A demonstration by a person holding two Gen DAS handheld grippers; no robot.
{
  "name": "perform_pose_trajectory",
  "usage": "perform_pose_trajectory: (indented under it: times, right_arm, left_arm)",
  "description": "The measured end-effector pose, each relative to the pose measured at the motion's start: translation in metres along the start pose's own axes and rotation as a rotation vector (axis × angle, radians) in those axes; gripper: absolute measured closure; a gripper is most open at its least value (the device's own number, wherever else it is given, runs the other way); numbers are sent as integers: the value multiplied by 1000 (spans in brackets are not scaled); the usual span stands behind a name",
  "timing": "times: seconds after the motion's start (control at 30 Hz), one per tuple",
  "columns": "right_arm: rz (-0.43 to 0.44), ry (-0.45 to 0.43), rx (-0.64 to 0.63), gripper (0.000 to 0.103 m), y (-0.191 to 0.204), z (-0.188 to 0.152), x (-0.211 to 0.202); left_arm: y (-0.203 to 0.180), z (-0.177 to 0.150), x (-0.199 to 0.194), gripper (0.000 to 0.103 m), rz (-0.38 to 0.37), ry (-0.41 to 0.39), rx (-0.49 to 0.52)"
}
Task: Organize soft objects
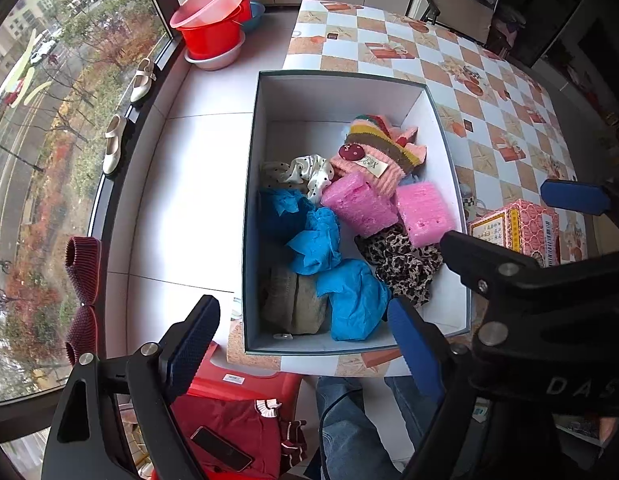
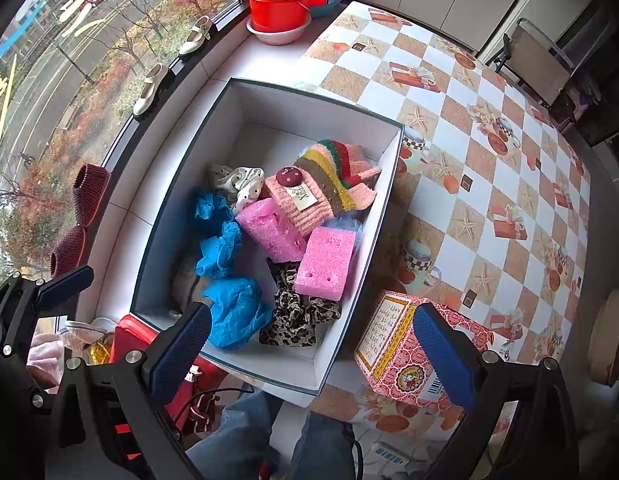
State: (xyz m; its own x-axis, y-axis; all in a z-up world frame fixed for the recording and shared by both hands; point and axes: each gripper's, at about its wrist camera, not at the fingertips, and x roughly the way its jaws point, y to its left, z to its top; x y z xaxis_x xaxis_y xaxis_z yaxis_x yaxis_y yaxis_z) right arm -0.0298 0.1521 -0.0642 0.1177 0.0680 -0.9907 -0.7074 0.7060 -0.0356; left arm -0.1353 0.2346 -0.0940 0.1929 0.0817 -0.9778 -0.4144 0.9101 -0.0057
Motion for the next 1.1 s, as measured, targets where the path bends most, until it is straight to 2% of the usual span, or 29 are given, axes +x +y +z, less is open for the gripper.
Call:
perform_pose_trajectory:
  times: [1.1]
  right_arm:
    - [-17, 11, 1, 1, 1, 0, 4]
  left_arm:
    - [5, -2, 12, 15, 11, 34, -20]
